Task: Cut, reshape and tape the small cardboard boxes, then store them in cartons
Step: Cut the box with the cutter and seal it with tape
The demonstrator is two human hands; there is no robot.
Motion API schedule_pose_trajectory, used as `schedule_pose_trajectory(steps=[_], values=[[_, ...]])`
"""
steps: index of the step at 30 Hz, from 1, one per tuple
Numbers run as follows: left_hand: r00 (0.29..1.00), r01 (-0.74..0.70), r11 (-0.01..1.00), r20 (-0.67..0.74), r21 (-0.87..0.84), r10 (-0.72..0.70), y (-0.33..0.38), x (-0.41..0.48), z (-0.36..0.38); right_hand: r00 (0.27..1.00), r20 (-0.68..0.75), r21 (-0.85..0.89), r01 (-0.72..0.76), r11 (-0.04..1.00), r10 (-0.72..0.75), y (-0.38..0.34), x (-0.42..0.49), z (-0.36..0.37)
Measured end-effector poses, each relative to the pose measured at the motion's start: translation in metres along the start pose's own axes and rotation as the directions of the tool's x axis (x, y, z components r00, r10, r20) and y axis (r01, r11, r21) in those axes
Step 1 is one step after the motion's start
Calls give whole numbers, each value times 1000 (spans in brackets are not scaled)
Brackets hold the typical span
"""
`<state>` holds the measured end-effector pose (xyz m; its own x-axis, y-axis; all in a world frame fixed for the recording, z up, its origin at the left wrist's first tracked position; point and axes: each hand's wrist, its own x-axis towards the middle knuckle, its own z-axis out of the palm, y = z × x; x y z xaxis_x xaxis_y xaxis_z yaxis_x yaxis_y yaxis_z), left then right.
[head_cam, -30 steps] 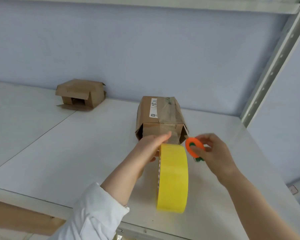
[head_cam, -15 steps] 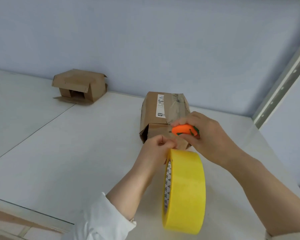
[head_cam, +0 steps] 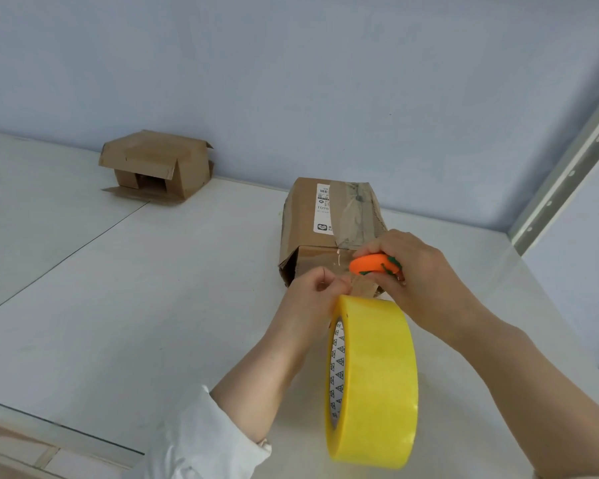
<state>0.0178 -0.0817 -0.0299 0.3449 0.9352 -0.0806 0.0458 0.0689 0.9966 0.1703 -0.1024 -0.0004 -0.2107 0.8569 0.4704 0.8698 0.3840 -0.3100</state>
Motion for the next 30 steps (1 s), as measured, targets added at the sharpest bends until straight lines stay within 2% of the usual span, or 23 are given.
schedule_pose_trajectory(steps=[2, 6, 10, 15, 20, 24, 28, 30], values=[[1000, 15, 1000, 10, -1, -15, 0, 0, 0, 1000, -11, -11, -6, 1000, 6, 1, 0, -4], [1000, 13, 1000, 18, 20, -14, 0, 0, -1, 994, -42, 94, -93, 991, 98, 0, -3, -21], [1000, 3, 1000, 17, -3, -3, 2, 0, 0, 998, 4, -7, -60, 998, 60, 3, -6, -6], [999, 22, 1000, 40, -1, -22, 3, 0, -2, 992, -48, 78, -114, 990, 118, 5, -10, -19], [999, 29, 999, 42, -16, -29, 5, -2, -1, 994, -17, 16, -112, 994, 112, 6, -13, -10], [998, 30, 1000, 50, 6, -30, 8, -7, -2, 992, -93, 54, -81, 995, 85, 10, -15, -24], [999, 31, 999, 39, -8, -31, 9, -11, -1, 997, 22, -37, -75, 997, 75, 16, -23, -10], [999, 27, 1000, 45, -10, -27, 10, -14, 0, 991, -1, 37, -132, 991, 132, 16, -28, -11]])
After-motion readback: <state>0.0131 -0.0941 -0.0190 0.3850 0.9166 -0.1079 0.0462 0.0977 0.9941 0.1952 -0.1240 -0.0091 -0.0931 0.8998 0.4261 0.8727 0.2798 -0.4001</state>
